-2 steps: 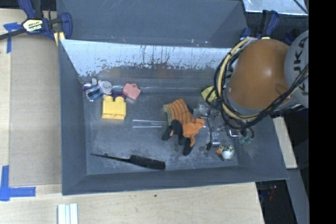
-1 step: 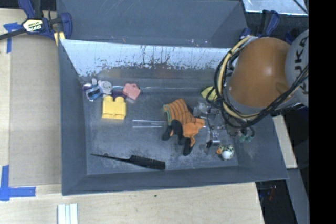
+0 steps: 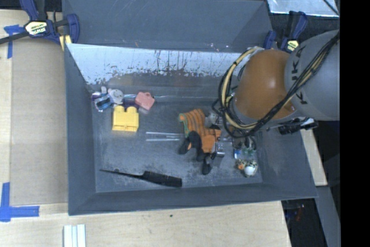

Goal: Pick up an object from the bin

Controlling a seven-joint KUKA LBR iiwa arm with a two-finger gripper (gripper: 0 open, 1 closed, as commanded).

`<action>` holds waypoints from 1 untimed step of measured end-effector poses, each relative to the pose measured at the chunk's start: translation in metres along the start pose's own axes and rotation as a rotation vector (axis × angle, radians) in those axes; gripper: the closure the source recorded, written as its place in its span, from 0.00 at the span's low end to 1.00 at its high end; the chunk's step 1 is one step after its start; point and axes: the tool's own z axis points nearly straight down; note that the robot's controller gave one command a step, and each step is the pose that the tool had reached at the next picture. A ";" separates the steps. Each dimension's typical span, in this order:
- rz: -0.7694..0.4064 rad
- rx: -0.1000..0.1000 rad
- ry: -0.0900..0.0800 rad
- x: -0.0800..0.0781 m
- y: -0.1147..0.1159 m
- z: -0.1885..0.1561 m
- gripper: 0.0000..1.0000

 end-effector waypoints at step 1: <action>-0.152 0.001 -0.007 -0.011 -0.002 0.020 0.00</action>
Offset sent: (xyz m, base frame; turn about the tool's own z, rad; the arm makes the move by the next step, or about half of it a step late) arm 0.0017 -0.0005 -0.0148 0.0125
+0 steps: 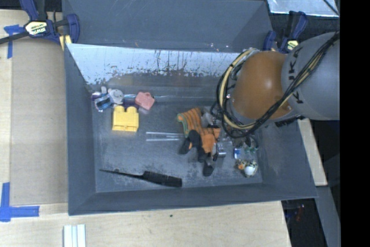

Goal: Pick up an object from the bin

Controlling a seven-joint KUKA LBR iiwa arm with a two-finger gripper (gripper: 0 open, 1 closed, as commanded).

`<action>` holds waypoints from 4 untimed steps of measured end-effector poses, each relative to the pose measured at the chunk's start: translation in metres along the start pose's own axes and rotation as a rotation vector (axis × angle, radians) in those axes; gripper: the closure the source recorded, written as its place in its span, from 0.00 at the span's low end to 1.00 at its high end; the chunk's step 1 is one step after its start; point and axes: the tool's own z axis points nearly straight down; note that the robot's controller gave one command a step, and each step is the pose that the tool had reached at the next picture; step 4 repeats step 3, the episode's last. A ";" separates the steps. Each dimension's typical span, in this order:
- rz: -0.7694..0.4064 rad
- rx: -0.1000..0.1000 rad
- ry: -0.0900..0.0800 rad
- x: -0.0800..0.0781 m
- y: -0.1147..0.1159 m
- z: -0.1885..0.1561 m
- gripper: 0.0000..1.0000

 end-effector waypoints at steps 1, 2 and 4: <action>0.159 -0.001 0.006 0.007 0.002 -0.005 0.00; 0.035 0.000 -0.003 -0.001 0.000 -0.001 0.00; 0.144 -0.001 -0.002 0.004 0.002 -0.007 1.00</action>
Offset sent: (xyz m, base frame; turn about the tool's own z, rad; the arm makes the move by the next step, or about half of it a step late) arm -0.0004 0.0004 0.0003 0.0353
